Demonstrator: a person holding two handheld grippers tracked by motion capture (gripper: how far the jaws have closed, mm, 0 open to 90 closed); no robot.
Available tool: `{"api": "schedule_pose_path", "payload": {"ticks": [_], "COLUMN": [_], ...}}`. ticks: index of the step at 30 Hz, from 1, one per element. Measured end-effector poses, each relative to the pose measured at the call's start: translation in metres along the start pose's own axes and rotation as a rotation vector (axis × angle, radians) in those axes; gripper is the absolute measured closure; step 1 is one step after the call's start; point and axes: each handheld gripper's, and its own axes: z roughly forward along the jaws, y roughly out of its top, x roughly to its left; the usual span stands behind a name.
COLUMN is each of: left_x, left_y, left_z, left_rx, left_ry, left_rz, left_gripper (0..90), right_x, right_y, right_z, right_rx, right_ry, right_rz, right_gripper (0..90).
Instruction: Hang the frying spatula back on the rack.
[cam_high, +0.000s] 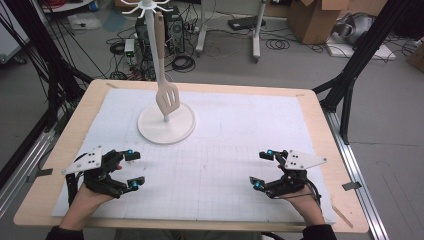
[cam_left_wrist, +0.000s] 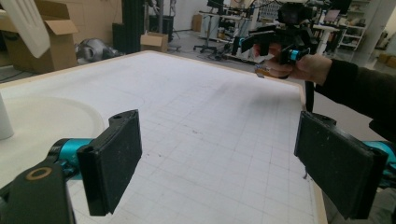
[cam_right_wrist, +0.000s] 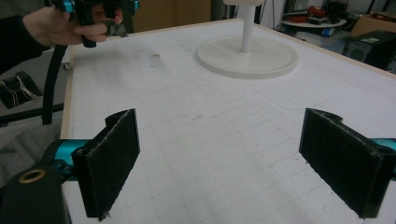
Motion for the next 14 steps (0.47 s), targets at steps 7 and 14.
{"api": "schedule_pose_path", "payload": {"ticks": [7,14], "left_x": [0.0019,0.0037], "left_y": [-0.0017,-0.0037], "left_z": [0.0024,0.0043], "left_rx": [-0.004,0.0], "left_ry": [-0.009,-0.006], "left_rz": [-0.015,-0.019], "left_gripper": [15.5,15.5], "right_x": [-0.0014,-0.001], "right_y": [0.0003,0.0009], "right_z": [-0.0026,-0.0041], "right_rx": [-0.024,-0.036], "right_ry": [0.002,0.011], "right_rz": [0.014,0.024], "right_gripper": [11.2,11.2]}}
